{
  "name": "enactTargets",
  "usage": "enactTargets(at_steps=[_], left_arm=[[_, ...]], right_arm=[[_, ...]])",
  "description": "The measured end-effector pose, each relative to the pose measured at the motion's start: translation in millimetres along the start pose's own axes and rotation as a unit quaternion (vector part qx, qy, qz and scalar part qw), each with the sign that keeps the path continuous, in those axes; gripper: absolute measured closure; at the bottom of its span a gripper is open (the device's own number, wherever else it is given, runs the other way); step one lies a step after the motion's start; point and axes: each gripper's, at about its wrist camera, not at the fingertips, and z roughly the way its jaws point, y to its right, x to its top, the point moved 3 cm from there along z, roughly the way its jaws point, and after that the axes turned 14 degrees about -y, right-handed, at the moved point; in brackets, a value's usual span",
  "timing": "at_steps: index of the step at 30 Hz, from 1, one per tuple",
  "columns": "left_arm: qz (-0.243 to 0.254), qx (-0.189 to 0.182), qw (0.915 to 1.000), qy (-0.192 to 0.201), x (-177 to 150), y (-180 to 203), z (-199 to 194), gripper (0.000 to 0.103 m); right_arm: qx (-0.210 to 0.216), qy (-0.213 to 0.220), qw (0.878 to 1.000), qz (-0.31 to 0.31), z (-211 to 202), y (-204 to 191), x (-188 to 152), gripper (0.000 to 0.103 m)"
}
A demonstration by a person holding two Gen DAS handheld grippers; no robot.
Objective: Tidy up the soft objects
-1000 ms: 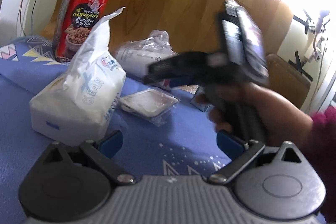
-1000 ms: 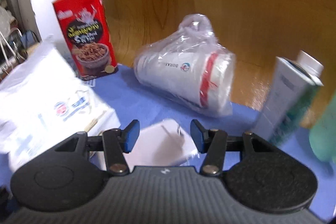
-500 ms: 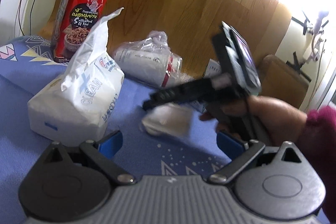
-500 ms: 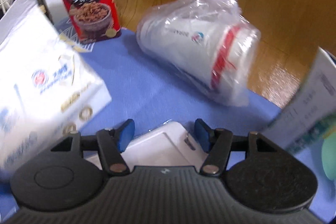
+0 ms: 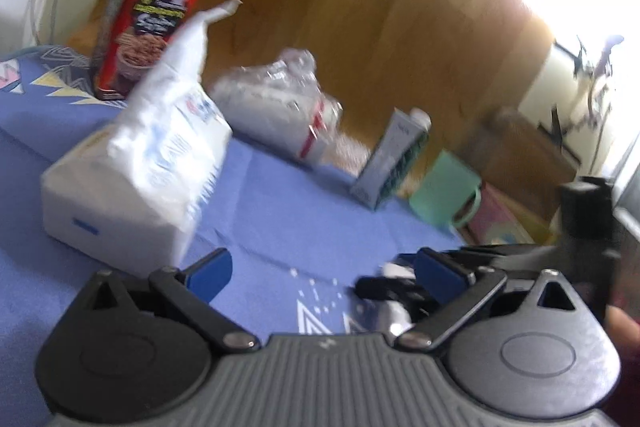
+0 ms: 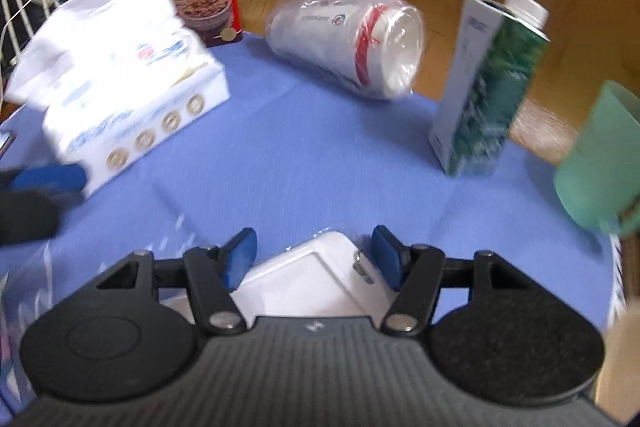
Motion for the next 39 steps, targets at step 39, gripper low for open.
enactTargets(at_steps=[39], left_arm=[[0.043,0.013,0.9984,-0.035,-5.9,16.4,9.7,0.001]], right_arm=[[0.097,0.098,0.977,0.165,-93.2,29.4,-177.3,0.047]])
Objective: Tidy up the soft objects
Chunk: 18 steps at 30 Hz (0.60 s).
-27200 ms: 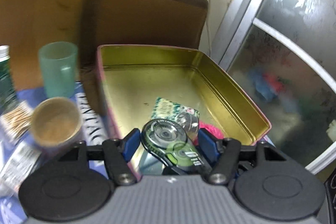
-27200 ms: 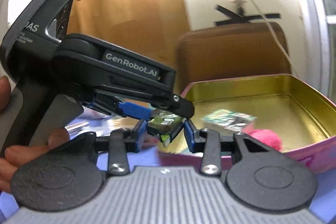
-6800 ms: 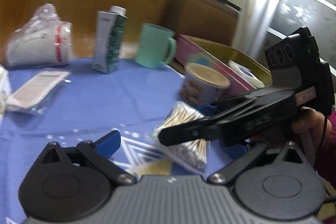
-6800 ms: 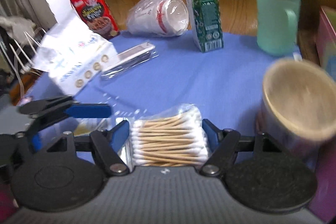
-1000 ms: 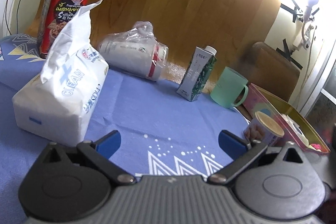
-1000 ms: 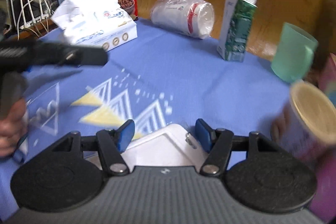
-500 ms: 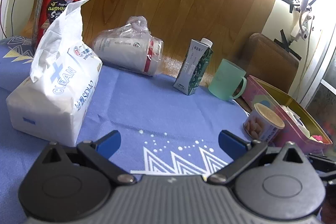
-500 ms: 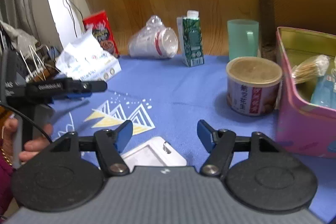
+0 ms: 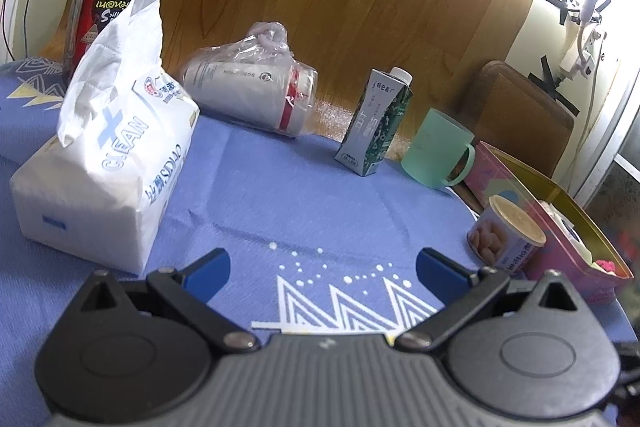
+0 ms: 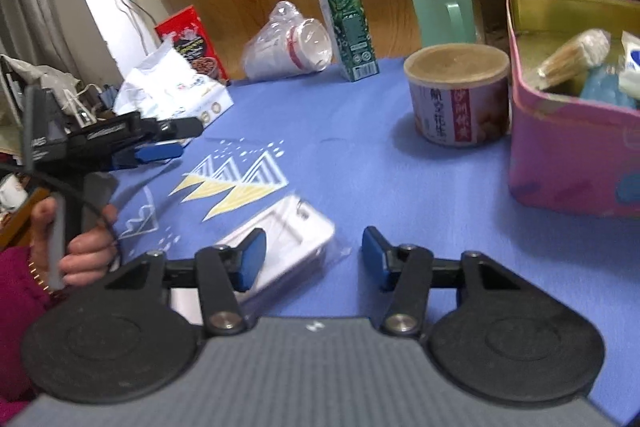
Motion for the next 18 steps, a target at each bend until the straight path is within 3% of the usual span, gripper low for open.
enactTargets(at_steps=[3,11,18], left_arm=[[0.001,0.0,1.0,-0.001,0.1,0.1,0.2,0.001],[0.006,0.0,0.9999,-0.008,1.1,1.9,1.8,0.001],[0.007,-0.012,0.9994,-0.03,-3.9,6.6,2.6,0.001]], right_arm=[[0.042,-0.006,0.999,-0.005,-9.2,-4.8,-15.2,0.047],[0.04,0.02,0.998,0.037,-23.6,10.2,-22.4,0.046],[0.051,0.017,0.998,0.028,-20.1,-0.4,-25.6,0.046]])
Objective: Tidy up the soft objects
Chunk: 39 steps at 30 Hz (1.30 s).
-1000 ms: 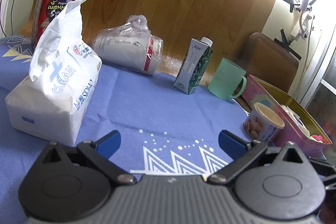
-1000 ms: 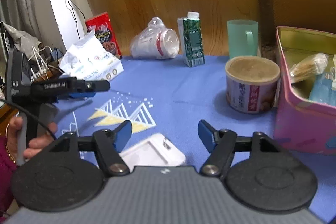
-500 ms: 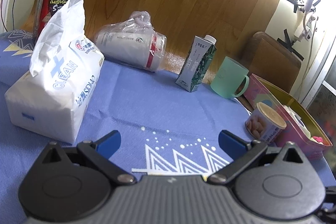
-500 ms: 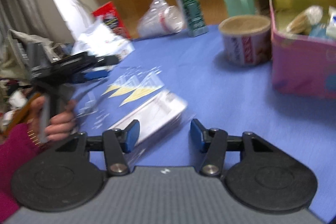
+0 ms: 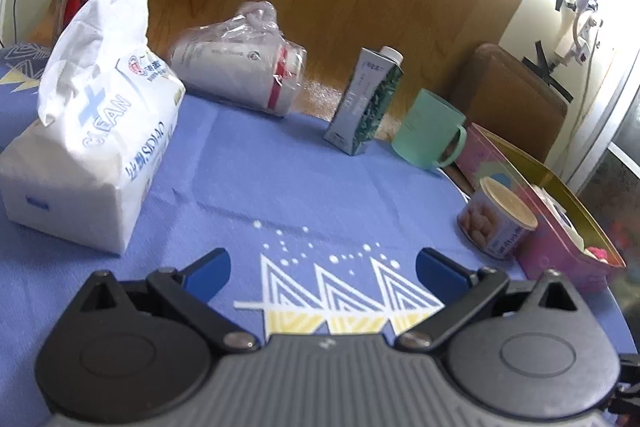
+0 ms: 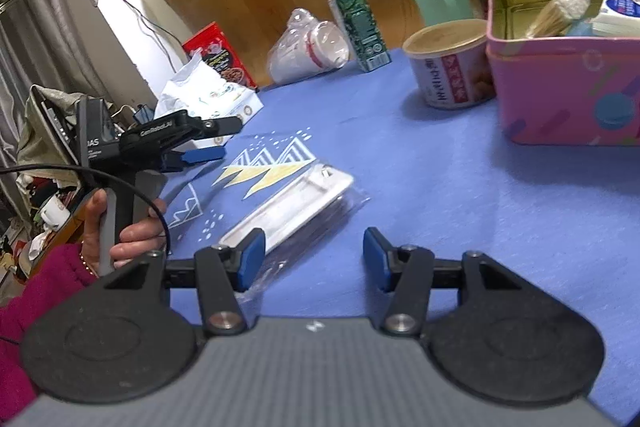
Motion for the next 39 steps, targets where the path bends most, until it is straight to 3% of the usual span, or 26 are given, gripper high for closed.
enactTargets(at_steps=[5,9,13,18,21,23,27,30,32,34,37,39], left_arm=[[-0.006,-0.043,0.999,-0.012,-14.9,12.5,-12.5,0.001],[0.013,-0.051,0.9986,0.001,-32.4,34.3,-37.6,0.002],[0.016,-0.067,0.9976,0.009,-47.1,48.3,-61.9,0.002],[0.006,-0.063,0.9974,0.033,-48.1,49.7,-88.2,0.002],[0.002,-0.05,0.997,0.06,-45.3,42.6,-106.9,0.002],[0.001,-0.028,0.9968,0.075,-43.9,34.0,-121.1,0.002],[0.005,0.061,0.9919,0.112,-40.8,6.4,-168.2,0.002],[0.015,0.171,0.9748,0.142,-44.3,-20.8,-222.0,0.002],[0.014,0.251,0.9552,0.156,-47.2,-36.0,-257.1,0.002],[0.004,0.309,0.935,0.174,-50.2,-47.4,-293.9,0.002],[-0.007,0.338,0.9202,0.198,-53.1,-51.7,-328.8,0.001],[-0.009,0.331,0.9221,0.201,-52.9,-48.1,-329.2,0.001]], right_arm=[[-0.024,0.01,1.0,-0.014,-1.0,0.5,13.6,0.046],[-0.041,0.01,0.999,-0.025,8.7,5.5,31.2,0.046],[-0.029,0.003,0.999,-0.021,23.9,10.2,48.2,0.046],[-0.02,-0.023,0.999,-0.015,42.4,10.9,58.8,0.047],[-0.028,-0.034,0.999,-0.026,45.9,8.7,54.4,0.06],[-0.023,-0.037,0.999,-0.026,41.1,7.8,50.3,0.068],[-0.016,-0.05,0.998,-0.031,28.9,0.2,34.7,0.07],[-0.007,-0.054,0.998,-0.038,17.5,-4.2,23.2,0.068],[-0.02,-0.041,0.998,-0.035,10.6,-3.7,22.0,0.068],[-0.028,-0.026,0.999,-0.026,4.7,0.2,23.8,0.067],[-0.035,-0.012,0.999,-0.013,2.2,6.0,28.0,0.067],[-0.034,-0.007,0.999,-0.009,3.3,7.0,28.8,0.067]])
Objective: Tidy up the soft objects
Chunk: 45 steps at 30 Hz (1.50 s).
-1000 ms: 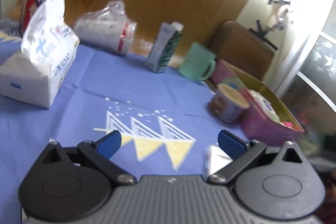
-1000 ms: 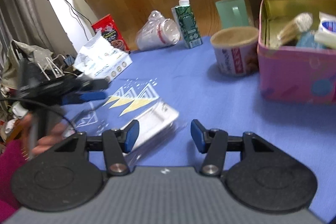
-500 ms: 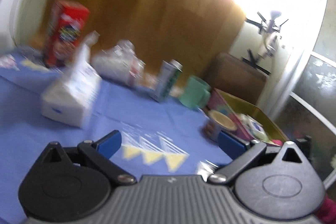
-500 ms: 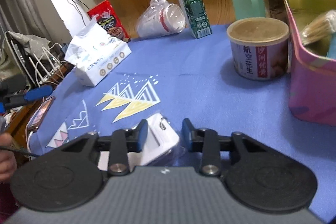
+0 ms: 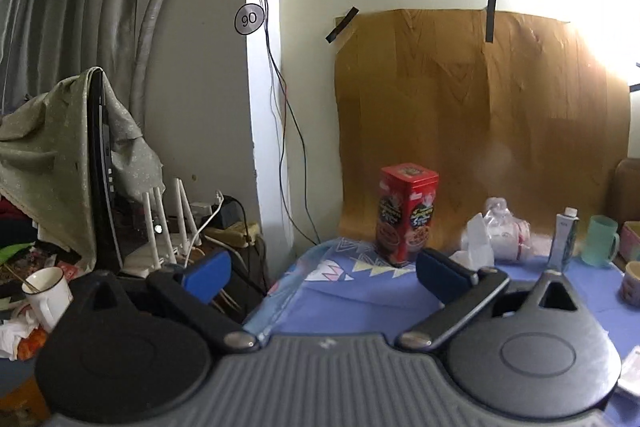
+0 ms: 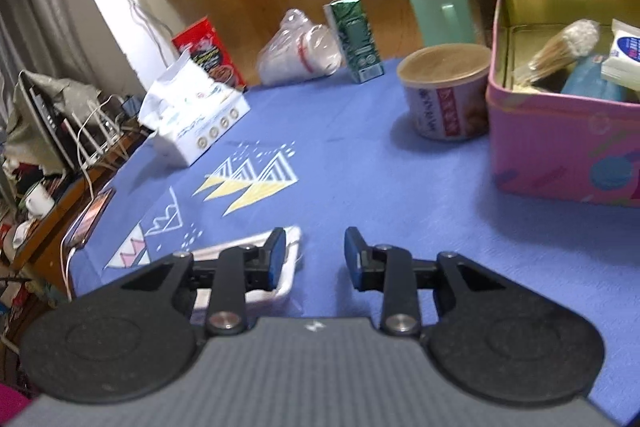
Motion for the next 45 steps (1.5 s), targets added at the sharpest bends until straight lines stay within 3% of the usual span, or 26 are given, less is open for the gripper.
enactTargets(at_steps=[3,6,8,12,18,23,27,31,35,40,45], left_arm=[[0.005,-0.071,0.9969,-0.032,-12.8,29.2,20.5,0.001],[0.026,-0.149,0.9849,-0.084,-33.5,81.7,54.4,0.002],[0.032,-0.219,0.9679,-0.119,-50.3,121.7,73.6,0.004],[0.037,-0.328,0.9233,-0.197,-73.5,190.9,107.8,0.01],[0.056,-0.42,0.8544,-0.301,-108.5,250.6,119.7,0.018],[0.055,-0.442,0.818,-0.364,-129.7,275.3,132.5,0.025],[0.058,-0.423,0.8327,-0.352,-125.0,288.8,135.7,0.031],[0.08,-0.428,0.8315,-0.345,-103.2,313.6,136.4,0.031],[0.133,-0.443,0.8357,-0.297,-65.3,357.6,120.2,0.031],[0.186,-0.472,0.8279,-0.239,-21.1,438.8,105.7,0.031],[0.228,-0.48,0.8218,-0.206,-5.7,513.8,101.1,0.028]], right_arm=[[0.006,0.003,1.0,0.001,3.7,-2.7,-2.2,0.066],[0.002,-0.003,1.0,-0.011,5.9,-8.5,-7.6,0.066],[-0.004,-0.004,1.0,-0.015,3.6,-10.0,-11.0,0.066],[-0.007,0.001,1.0,-0.005,-0.6,-9.3,-14.6,0.065],[0.007,-0.001,1.0,-0.011,-2.4,-16.0,-20.8,0.064],[0.033,-0.016,0.999,-0.022,3.8,-20.8,-24.0,0.061],[0.038,-0.024,0.999,-0.03,12.8,-26.1,-28.5,0.061],[0.024,0.009,0.999,-0.022,-0.5,-20.7,-28.2,0.068],[0.002,0.071,0.998,0.002,-34.4,-4.0,-22.2,0.069],[-0.061,0.135,0.989,0.023,-77.2,25.8,-12.3,0.068],[-0.11,0.18,0.975,0.064,-109.4,69.2,-4.2,0.068]])
